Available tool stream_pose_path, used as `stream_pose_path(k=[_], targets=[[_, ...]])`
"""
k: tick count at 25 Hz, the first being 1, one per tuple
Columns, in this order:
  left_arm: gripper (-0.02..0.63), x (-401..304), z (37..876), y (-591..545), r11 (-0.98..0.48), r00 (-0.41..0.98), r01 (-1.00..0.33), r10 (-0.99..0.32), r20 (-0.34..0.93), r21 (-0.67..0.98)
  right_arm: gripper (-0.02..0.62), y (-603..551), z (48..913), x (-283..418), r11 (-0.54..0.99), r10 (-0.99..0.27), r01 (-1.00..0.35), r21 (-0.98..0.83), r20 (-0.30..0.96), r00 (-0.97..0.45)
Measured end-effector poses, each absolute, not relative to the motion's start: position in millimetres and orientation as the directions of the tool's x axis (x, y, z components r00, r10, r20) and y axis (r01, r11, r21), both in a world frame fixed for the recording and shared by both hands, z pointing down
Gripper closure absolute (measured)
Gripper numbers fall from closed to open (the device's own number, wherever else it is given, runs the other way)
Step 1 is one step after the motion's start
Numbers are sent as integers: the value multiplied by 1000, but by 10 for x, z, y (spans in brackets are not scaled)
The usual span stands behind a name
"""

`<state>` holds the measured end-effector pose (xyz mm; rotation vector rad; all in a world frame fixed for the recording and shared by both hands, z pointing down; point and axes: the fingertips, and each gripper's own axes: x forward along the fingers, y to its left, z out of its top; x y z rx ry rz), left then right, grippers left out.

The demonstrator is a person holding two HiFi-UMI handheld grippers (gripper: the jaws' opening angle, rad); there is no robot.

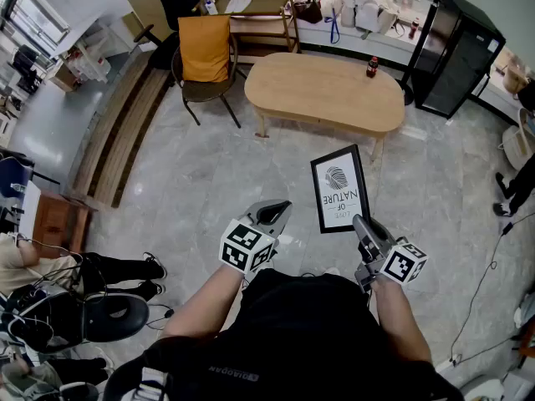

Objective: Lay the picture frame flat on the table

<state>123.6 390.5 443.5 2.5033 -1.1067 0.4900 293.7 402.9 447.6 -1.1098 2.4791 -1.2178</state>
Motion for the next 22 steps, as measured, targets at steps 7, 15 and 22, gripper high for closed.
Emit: stream_pose_path(k=[7, 15, 22], targets=[[601, 638, 4404, 3925, -640, 666, -733, -609, 431, 229, 548, 4098, 4368, 2250, 390, -707, -557, -733, 149, -691], [601, 503, 4344, 3987, -665, 698, -707, -603, 387, 240, 548, 4228, 4303, 2050, 399, -713, -590, -701, 167, -681], [601, 113, 4444, 3918, -668, 711, -692, -567, 416, 274, 546, 4170, 4235, 1599, 395, -705, -530, -750, 122, -699]])
